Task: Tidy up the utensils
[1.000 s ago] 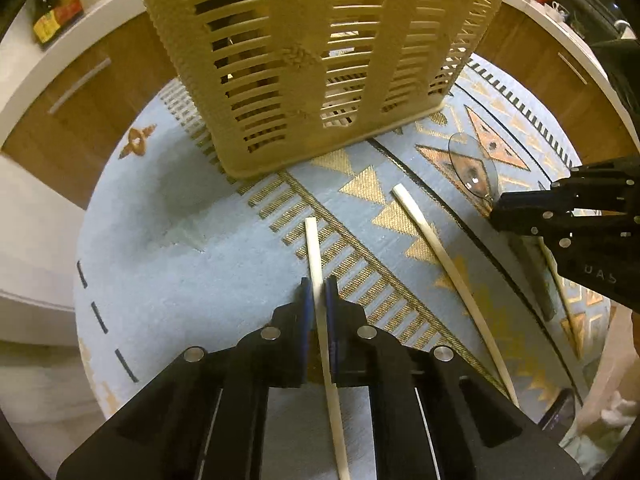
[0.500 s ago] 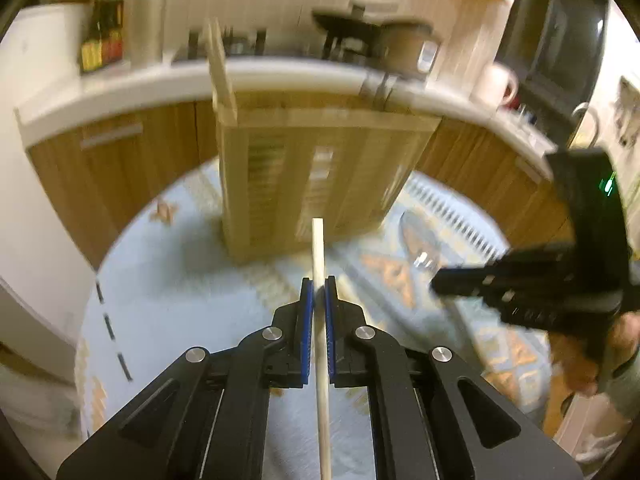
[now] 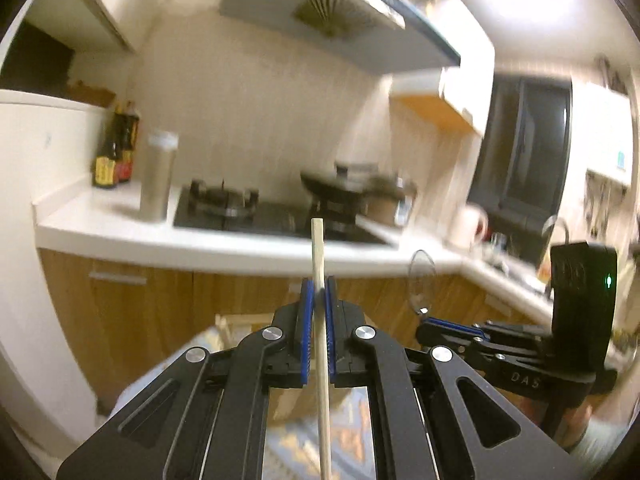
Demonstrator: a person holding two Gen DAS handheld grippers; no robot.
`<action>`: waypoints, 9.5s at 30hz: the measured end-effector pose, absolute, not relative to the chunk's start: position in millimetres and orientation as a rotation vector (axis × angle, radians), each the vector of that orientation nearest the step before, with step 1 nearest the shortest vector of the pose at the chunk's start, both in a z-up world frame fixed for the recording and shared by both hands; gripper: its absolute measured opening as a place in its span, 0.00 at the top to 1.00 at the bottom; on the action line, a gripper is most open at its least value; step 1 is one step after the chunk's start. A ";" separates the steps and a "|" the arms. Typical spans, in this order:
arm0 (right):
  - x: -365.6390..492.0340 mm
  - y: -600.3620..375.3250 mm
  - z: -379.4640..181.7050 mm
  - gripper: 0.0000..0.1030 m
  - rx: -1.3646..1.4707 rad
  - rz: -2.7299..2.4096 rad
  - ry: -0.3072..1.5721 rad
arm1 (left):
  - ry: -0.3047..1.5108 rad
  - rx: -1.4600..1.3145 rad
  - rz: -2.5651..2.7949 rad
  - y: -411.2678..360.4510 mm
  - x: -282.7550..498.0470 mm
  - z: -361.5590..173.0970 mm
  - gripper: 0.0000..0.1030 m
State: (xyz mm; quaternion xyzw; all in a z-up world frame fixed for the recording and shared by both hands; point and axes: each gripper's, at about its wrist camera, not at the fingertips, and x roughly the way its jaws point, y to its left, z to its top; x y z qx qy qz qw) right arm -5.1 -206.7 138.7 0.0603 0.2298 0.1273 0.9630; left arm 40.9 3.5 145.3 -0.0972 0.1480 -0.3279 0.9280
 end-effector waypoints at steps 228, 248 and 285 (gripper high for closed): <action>-13.5 -230.6 125.1 0.47 0.088 0.234 0.490 | 0.146 -0.236 -0.444 24.0 33.3 120.0 0.39; -43.9 -206.2 35.1 0.30 0.016 -0.053 0.286 | 0.233 -0.079 -0.244 7.1 -4.5 40.7 0.18; -21.7 -217.6 -0.8 0.17 0.060 -0.073 0.359 | 0.262 -0.007 -0.185 -9.7 3.4 2.3 0.08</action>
